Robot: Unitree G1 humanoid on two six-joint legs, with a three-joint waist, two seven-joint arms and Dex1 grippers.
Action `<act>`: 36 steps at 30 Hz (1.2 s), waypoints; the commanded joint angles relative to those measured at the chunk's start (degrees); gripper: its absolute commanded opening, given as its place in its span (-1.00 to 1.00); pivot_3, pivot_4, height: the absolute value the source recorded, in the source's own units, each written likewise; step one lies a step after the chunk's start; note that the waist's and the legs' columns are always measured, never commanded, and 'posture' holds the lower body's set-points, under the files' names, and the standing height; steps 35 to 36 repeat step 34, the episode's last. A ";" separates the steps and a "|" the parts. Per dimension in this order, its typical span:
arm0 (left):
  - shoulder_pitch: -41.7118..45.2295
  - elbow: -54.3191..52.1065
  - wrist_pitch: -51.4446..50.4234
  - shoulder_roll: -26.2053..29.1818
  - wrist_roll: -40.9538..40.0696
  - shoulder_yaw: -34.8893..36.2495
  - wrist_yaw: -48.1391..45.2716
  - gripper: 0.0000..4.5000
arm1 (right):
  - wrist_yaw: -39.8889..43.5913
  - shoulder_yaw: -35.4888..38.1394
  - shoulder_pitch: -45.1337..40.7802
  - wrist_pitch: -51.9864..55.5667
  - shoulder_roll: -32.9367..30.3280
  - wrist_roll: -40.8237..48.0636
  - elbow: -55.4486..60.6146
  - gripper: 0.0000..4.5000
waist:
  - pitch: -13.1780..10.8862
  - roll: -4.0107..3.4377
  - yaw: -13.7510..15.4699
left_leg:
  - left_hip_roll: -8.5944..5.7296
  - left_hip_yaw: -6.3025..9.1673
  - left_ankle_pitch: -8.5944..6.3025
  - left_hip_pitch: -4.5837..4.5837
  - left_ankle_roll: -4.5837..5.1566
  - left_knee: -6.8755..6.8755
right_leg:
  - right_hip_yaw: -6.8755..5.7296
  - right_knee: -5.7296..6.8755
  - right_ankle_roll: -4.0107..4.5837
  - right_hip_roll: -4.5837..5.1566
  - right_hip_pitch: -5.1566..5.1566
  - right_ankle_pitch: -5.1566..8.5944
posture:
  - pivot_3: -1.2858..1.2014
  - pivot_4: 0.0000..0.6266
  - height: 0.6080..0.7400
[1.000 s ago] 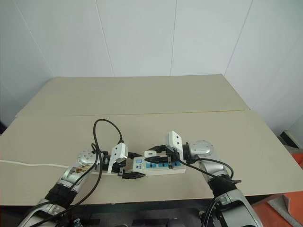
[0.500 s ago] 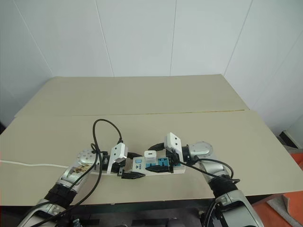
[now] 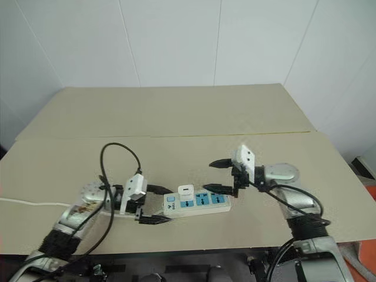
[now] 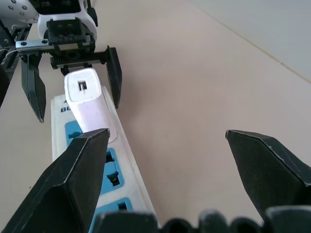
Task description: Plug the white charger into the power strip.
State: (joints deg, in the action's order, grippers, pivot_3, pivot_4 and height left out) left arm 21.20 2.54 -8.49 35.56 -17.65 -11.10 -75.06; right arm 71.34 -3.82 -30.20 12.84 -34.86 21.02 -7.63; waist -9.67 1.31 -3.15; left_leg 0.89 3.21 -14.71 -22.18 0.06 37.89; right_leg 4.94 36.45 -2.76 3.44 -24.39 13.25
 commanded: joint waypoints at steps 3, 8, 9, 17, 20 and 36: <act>-2.92 -11.03 -5.50 7.75 -8.01 7.50 -3.43 0.98 | 1.79 5.89 2.78 3.27 -6.21 4.77 7.79 1.00 | -0.27 -0.03 0.56 | -0.03 -0.03 0.01 0.06 -0.01 0.01 | 0.00 -0.06 -0.03 0.04 0.09 -0.02 | 0.03 -0.52 1.00; -4.45 -11.75 -5.66 13.66 -9.84 12.71 -5.47 0.98 | 4.19 9.71 6.00 3.15 -12.19 5.59 8.64 1.00 | -0.49 0.00 0.80 | -0.01 -0.06 0.05 0.09 -0.07 0.01 | -0.05 -0.28 -0.09 0.01 0.22 -0.08 | 0.03 -0.52 1.00; -4.35 -11.31 -5.44 14.83 -9.93 13.62 -6.02 0.98 | 4.54 10.56 6.81 3.06 -13.35 5.73 8.99 1.00 | -0.53 -0.02 0.79 | 0.00 -0.07 0.06 0.06 -0.08 0.01 | -0.05 -0.28 -0.09 0.00 0.18 -0.08 | 0.03 -0.52 1.00; -6.46 -10.76 -8.12 20.44 -13.14 20.10 -7.65 0.98 | 7.38 17.32 13.27 4.82 -20.96 8.83 10.84 1.00 | -0.80 -0.01 0.53 | 0.01 -0.12 0.06 0.02 -0.08 0.01 | -0.04 -0.27 -0.08 0.01 0.14 -0.08 | 0.03 -0.52 1.00; -8.25 -11.98 -8.86 20.50 -13.94 21.48 -6.62 0.98 | 6.84 18.83 15.19 5.36 -21.99 9.27 11.53 1.00 | -0.82 0.00 0.55 | 0.03 -0.14 0.06 0.06 -0.08 0.01 | -0.03 -0.25 -0.08 0.00 0.16 -0.09 | 0.03 -0.52 1.00; -8.22 -13.95 -10.36 19.25 -14.48 20.17 -4.20 0.98 | 5.32 18.84 18.99 5.55 -22.34 8.34 14.74 1.00 | -0.84 0.02 0.63 | 0.03 -0.15 0.08 0.09 -0.12 0.03 | -0.02 -0.22 -0.08 0.00 0.19 -0.10 | 0.03 -0.52 1.00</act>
